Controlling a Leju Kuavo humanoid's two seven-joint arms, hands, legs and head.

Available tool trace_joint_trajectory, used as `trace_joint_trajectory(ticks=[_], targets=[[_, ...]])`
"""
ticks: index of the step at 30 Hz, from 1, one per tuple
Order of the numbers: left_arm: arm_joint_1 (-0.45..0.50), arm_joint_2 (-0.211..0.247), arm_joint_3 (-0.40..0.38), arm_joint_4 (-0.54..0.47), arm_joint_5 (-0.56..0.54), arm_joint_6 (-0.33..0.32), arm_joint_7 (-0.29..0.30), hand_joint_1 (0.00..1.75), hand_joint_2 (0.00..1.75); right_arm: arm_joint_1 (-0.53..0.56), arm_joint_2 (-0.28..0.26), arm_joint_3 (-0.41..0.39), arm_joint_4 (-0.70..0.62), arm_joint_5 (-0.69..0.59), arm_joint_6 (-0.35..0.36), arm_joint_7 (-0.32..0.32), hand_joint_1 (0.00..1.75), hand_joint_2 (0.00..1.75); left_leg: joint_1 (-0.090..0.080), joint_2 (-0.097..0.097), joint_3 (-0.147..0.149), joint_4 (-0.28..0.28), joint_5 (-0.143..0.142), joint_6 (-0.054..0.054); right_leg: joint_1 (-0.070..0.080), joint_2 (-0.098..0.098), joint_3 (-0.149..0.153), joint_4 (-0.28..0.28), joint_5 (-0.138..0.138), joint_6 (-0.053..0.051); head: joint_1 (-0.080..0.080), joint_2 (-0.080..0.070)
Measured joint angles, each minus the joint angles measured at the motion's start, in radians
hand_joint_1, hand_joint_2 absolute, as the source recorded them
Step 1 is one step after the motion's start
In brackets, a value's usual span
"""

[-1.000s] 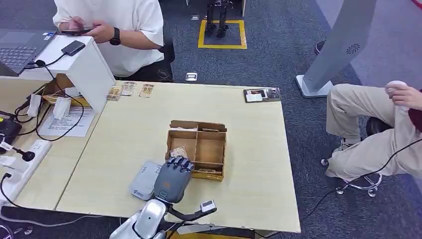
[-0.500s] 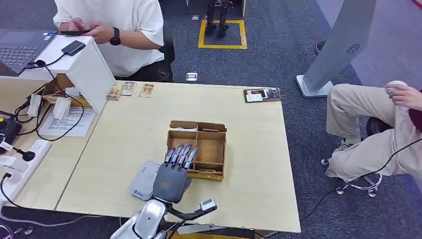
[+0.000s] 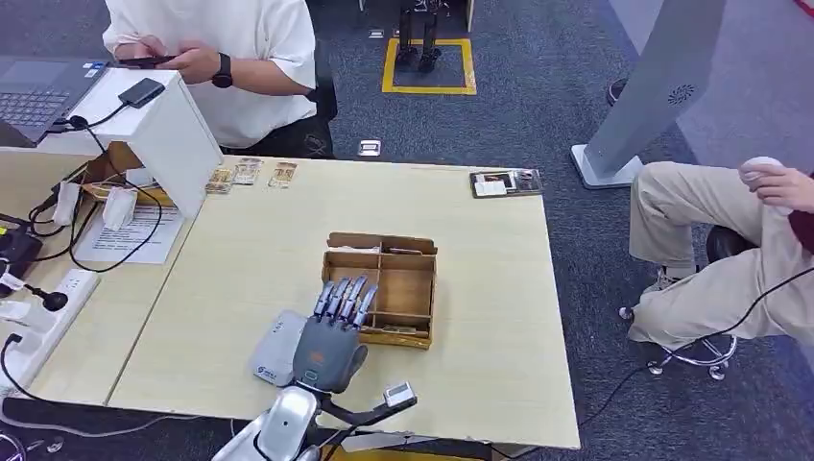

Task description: Pass the card to the sensor for recognition and then transmit it.

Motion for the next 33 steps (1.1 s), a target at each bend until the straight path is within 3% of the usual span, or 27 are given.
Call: trace_joint_trajectory(ticks=[3, 10, 12, 24, 33], targets=[[0.0, 0.001, 0.002, 0.0, 0.0, -0.002, 0.018, 0.0, 1.75, 0.0, 0.0, 0.0, 0.0, -0.001, 0.0, -0.003, 0.0, 1.75, 0.0, 0.0, 0.0, 0.0, 0.0, 0.0, 0.0, 0.0, 0.0, 0.0, 0.0, 0.0, 0.0, 0.0], [-0.012, 0.016, 0.002, -0.006, 0.0, -0.021, 0.174, 0.0, 1.75, 0.002, 0.0, -0.007, 0.0, 0.002, 0.0, -0.003, 0.0, 1.75, 0.0, 0.0, 0.0, 0.0, 0.0, 0.0, 0.0, 0.0, 0.0, 0.0, 0.0, 0.0, 0.0, 0.0], [-0.012, 0.019, 0.002, -0.015, 0.0, -0.022, 0.193, 0.0, 1.75, 0.004, 0.0, -0.016, 0.0, 0.003, 0.0, -0.003, 0.0, 1.75, 0.0, 0.0, 0.0, 0.0, 0.0, 0.0, 0.0, 0.0, 0.0, 0.0, 0.0, 0.0, 0.0, 0.0], [-0.006, 0.025, 0.002, -0.05, 0.0, -0.021, 0.205, 0.0, 1.75, 0.006, -0.003, -0.026, 0.0, 0.0, 0.0, -0.003, 0.0, 1.75, 0.0, 0.0, 0.0, 0.0, 0.0, 0.0, 0.0, 0.0, 0.0, 0.0, 0.0, 0.0, 0.0, 0.0], [0.004, 0.026, 0.003, -0.066, 0.0, -0.015, 0.163, 0.0, 1.75, 0.006, -0.003, -0.026, 0.0, -0.002, 0.0, 0.0, 0.0, 1.75, 0.0, 0.0, 0.0, 0.0, 0.0, 0.0, 0.0, 0.0, 0.0, 0.0, 0.0, 0.0, 0.0, 0.0]])
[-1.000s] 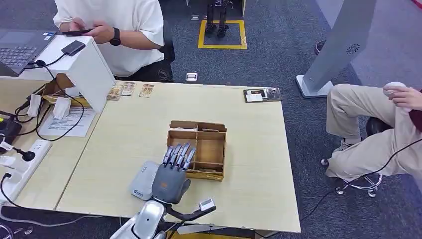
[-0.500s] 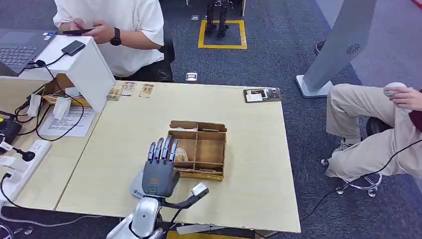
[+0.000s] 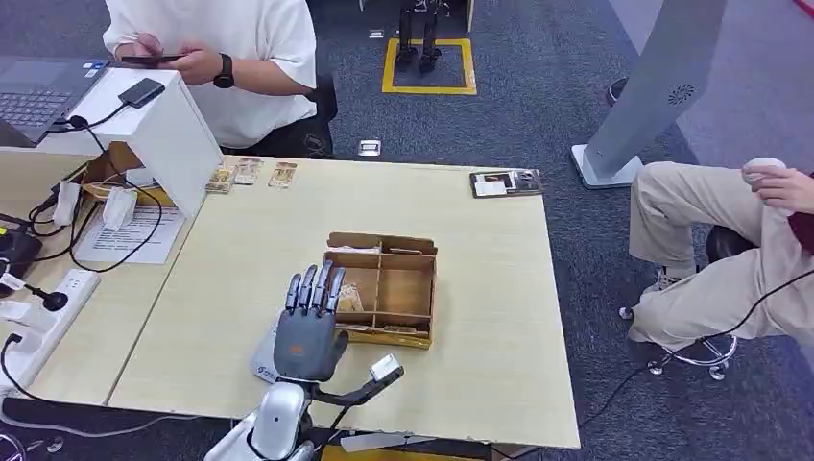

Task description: Pass the card to the sensor for recognition and then transmit it.

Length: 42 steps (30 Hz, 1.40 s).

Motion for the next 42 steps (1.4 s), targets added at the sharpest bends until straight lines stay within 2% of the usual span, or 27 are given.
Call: trace_joint_trajectory(ticks=[3, 13, 21, 22, 23, 31, 35, 42], targets=[[0.007, 0.0, 0.007, -0.002, 0.0, 0.0, -0.028, 0.0, 1.75, 0.0, 0.0, 0.0, 0.0, 0.0, 0.0, 0.0, 0.0, 1.75, 0.0, 0.0, 0.0, 0.0, 0.0, 0.0, 0.0, 0.0, 0.0, 0.0, 0.0, 0.0, 0.0, 0.0], [0.01, -0.001, 0.015, -0.006, 0.0, 0.0, -0.032, 0.0, 1.75, 0.0, 0.0, 0.0, 0.0, 0.0, 0.0, 0.0, 0.0, 1.75, 0.0, 0.0, 0.0, 0.0, 0.0, 0.0, 0.0, 0.0, 0.0, 0.0, 0.0, 0.0, 0.0, 0.0], [0.016, -0.014, 0.026, -0.006, 0.0, -0.001, -0.082, 0.02, 1.75, 0.0, 0.0, 0.0, 0.0, -0.005, 0.0, 0.0, 0.0, 1.75, 0.0, 0.0, 0.0, 0.0, 0.0, 0.0, 0.0, 0.0, 0.0, 0.0, 0.0, 0.0, 0.0, 0.0], [0.016, -0.016, 0.028, -0.006, 0.0, -0.001, -0.083, 0.8, 1.75, 0.0, 0.0, 0.0, 0.0, -0.005, 0.0, 0.0, 0.0, 1.75, 0.0, 0.0, 0.0, 0.0, 0.0, 0.0, 0.0, 0.0, 0.0, 0.0, 0.0, 0.0, 0.0, 0.0], [0.016, -0.017, 0.03, -0.006, 0.0, -0.001, -0.083, 1.75, 1.75, 0.0, 0.0, 0.0, 0.0, -0.006, 0.0, 0.0, 0.0, 1.75, 0.0, 0.0, 0.0, 0.0, 0.0, 0.0, 0.0, 0.0, 0.0, 0.0, 0.0, 0.0, 0.0, 0.0], [0.023, -0.026, 0.041, -0.006, 0.0, -0.003, -0.102, 1.75, 1.75, 0.0, 0.0, 0.0, 0.0, -0.007, 0.0, -0.002, 0.0, 1.75, 0.0, 0.0, 0.0, 0.0, 0.0, 0.0, 0.0, 0.0, 0.0, 0.0, 0.0, 0.0, 0.0, 0.0], [0.027, -0.032, 0.049, -0.006, 0.0, -0.008, -0.134, 1.75, 1.75, 0.0, 0.0, 0.0, 0.0, -0.008, 0.0, -0.004, 0.0, 1.75, 0.0, 0.0, 0.0, 0.0, 0.0, 0.0, 0.0, 0.0, 0.0, 0.0, 0.0, 0.0, 0.0, 0.0], [0.005, -0.027, 0.045, 0.002, 0.0, -0.062, -0.155, 1.75, 1.75, -0.002, 0.0, 0.003, 0.0, -0.008, 0.0, -0.009, 0.0, 1.75, 0.0, 0.0, 0.001, 0.0, 0.0, 0.0, 0.0, 0.0, 0.001, 0.0, 0.0, 0.0, 0.0, 0.0]])
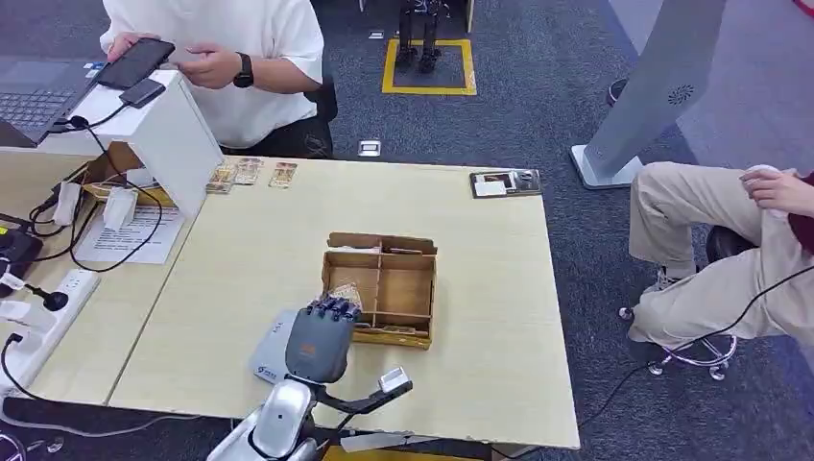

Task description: Pass the card to the sensor for recognition and then transmit it.

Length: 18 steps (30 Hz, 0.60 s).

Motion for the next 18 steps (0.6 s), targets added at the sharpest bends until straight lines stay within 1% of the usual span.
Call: trace_joint_trajectory(ticks=[9, 13, 17, 18], targets=[[-0.01, 0.002, -0.007, 0.013, 0.0, -0.019, -0.021, 1.75, 1.75, -0.001, 0.0, 0.004, 0.0, 0.0, 0.0, -0.001, 0.0, 1.75, 0.0, 0.0, 0.002, 0.0, 0.0, 0.0, 0.0, 0.0, 0.002, 0.0, 0.0, 0.0, 0.0, 0.0], [-0.013, 0.002, -0.007, 0.02, 0.0, -0.03, -0.053, 1.75, 1.75, -0.001, 0.0, 0.007, 0.0, -0.001, 0.0, -0.001, 0.0, 1.75, 0.0, 0.0, 0.004, 0.0, 0.0, 0.0, 0.0, 0.0, 0.004, 0.0, 0.0, 0.0, 0.0, 0.0], [-0.013, 0.002, -0.007, 0.027, 0.0, -0.024, -0.074, 1.75, 1.75, -0.001, 0.0, 0.008, 0.0, -0.002, 0.0, -0.001, 0.0, 1.75, 0.0, 0.0, 0.005, 0.0, 0.0, 0.0, 0.0, -0.001, 0.006, 0.0, 0.0, 0.0, 0.0, 0.0], [-0.012, 0.002, -0.007, 0.027, 0.0, -0.021, -0.075, 1.17, 1.75, -0.001, 0.0, 0.008, 0.0, -0.002, 0.0, -0.001, 0.0, 1.75, 0.0, 0.0, 0.006, 0.0, 0.0, 0.0, 0.0, -0.001, 0.007, 0.0, 0.0, 0.0, 0.0, 0.0]])
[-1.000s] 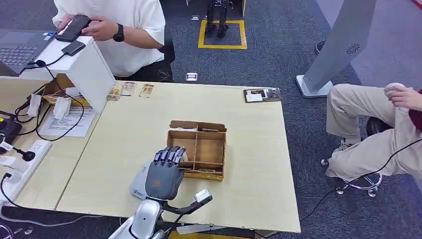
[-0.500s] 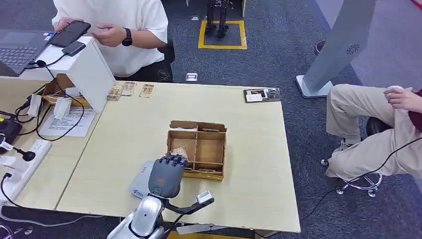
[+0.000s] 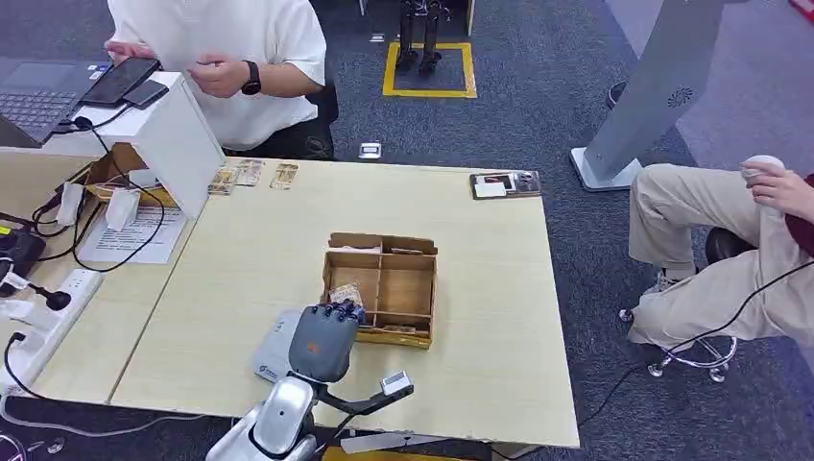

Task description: Pass the card to the sensor for recognition and then transmit it.

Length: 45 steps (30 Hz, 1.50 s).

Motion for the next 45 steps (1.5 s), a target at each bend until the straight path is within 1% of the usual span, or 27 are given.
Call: trace_joint_trajectory(ticks=[1, 3, 6, 7, 11, 16, 20, 24, 30, 32, 37, 44, 45], targets=[[0.001, 0.0, 0.0, 0.0, 0.0, 0.007, -0.002, 0.0, 1.75, 0.0, 0.0, 0.0, 0.0, 0.0, 0.0, 0.0, 0.0, 1.75, 0.0, 0.0, 0.0, 0.0, 0.0, 0.0, 0.0, 0.0, 0.0, 0.0, 0.0, 0.0, 0.0, 0.0], [0.008, 0.0, 0.0, 0.0, 0.0, 0.041, -0.001, 0.0, 1.75, 0.0, 0.0, 0.0, 0.0, 0.0, 0.0, 0.0, 0.0, 1.75, 0.0, 0.0, 0.0, 0.0, 0.0, 0.0, 0.0, 0.0, 0.0, 0.0, 0.0, 0.0, 0.0, 0.0], [0.023, 0.0, 0.0, -0.001, 0.0, 0.103, 0.035, 0.0, 1.75, 0.0, 0.0, 0.002, 0.0, 0.0, 0.0, 0.004, 0.0, 1.75, 0.0, 0.0, 0.0, 0.0, 0.0, 0.0, 0.0, 0.0, 0.0, 0.0, 0.0, 0.0, 0.0, 0.0], [0.033, 0.0, 0.001, -0.013, 0.0, 0.114, 0.045, 0.0, 1.75, 0.0, 0.0, 0.003, 0.0, 0.0, 0.0, 0.007, 0.0, 1.75, 0.0, 0.0, 0.0, 0.0, 0.0, 0.0, 0.0, 0.0, 0.0, 0.0, 0.0, 0.0, 0.0, 0.0], [0.069, 0.001, 0.012, -0.117, 0.0, 0.124, 0.055, 0.0, 1.75, 0.001, 0.0, 0.01, 0.0, 0.0, 0.0, 0.01, 0.0, 1.75, 0.0, 0.0, 0.0, 0.0, 0.0, 0.0, 0.0, 0.0, -0.001, 0.0, 0.0, 0.0, 0.0, 0.0], [0.117, -0.001, 0.053, -0.295, 0.0, 0.127, 0.047, 0.0, 1.75, 0.001, 0.0, 0.016, 0.0, 0.0, 0.0, 0.018, 0.0, 1.75, 0.0, 0.0, -0.002, 0.0, 0.0, 0.0, 0.0, 0.0, -0.002, 0.0, 0.0, 0.0, 0.0, 0.0], [0.146, -0.006, 0.08, -0.381, 0.001, 0.127, 0.035, 0.0, 1.75, 0.001, 0.0, 0.016, 0.0, 0.0, 0.0, 0.019, 0.0, 1.75, 0.0, 0.0, -0.002, 0.0, 0.0, 0.0, 0.0, 0.0, -0.002, 0.0, 0.0, 0.0, 0.0, 0.0], [0.162, -0.009, 0.095, -0.423, 0.001, 0.127, 0.021, 0.0, 1.75, 0.001, 0.0, 0.016, 0.0, 0.001, 0.0, 0.019, 0.0, 1.75, 0.0, 0.0, -0.002, 0.0, 0.0, 0.0, 0.0, 0.0, -0.002, 0.0, 0.0, 0.0, 0.0, 0.0], [0.164, -0.005, 0.113, -0.42, 0.001, 0.127, -0.007, 0.0, 1.75, 0.0, 0.0, 0.016, 0.0, 0.002, 0.0, 0.017, 0.0, 1.75, 0.0, 0.0, -0.002, 0.0, 0.0, 0.0, 0.0, 0.0, -0.002, 0.0, 0.0, 0.0, 0.0, 0.0], [0.157, 0.003, 0.116, -0.407, 0.001, 0.127, -0.007, 0.0, 1.75, 0.0, 0.0, 0.016, 0.0, 0.003, 0.0, 0.017, 0.0, 1.75, 0.0, 0.0, -0.002, 0.0, 0.0, 0.0, 0.0, 0.0, -0.002, 0.0, 0.0, 0.0, 0.0, 0.0], [0.122, 0.035, 0.116, -0.347, 0.001, 0.127, 0.025, 0.0, 1.75, -0.002, 0.0, 0.016, 0.0, 0.004, 0.0, 0.013, 0.0, 1.75, 0.0, 0.0, -0.002, 0.0, 0.0, 0.0, 0.0, 0.001, -0.002, 0.0, 0.0, 0.0, 0.0, 0.0], [0.112, 0.053, 0.116, -0.319, 0.001, 0.127, 0.032, 0.0, 1.75, -0.005, 0.0, 0.017, 0.0, 0.004, 0.0, 0.013, 0.0, 1.75, 0.0, 0.0, -0.002, 0.0, 0.0, 0.0, 0.0, 0.001, -0.003, 0.0, 0.0, 0.0, 0.0, 0.0], [0.107, 0.056, 0.114, -0.314, 0.001, 0.127, 0.051, 0.0, 1.75, -0.005, 0.0, 0.017, 0.0, 0.005, 0.0, 0.013, 0.0, 1.75, 0.0, 0.0, -0.002, 0.0, 0.0, 0.0, 0.0, 0.001, -0.003, 0.0, 0.0, 0.0, 0.0, 0.0]])
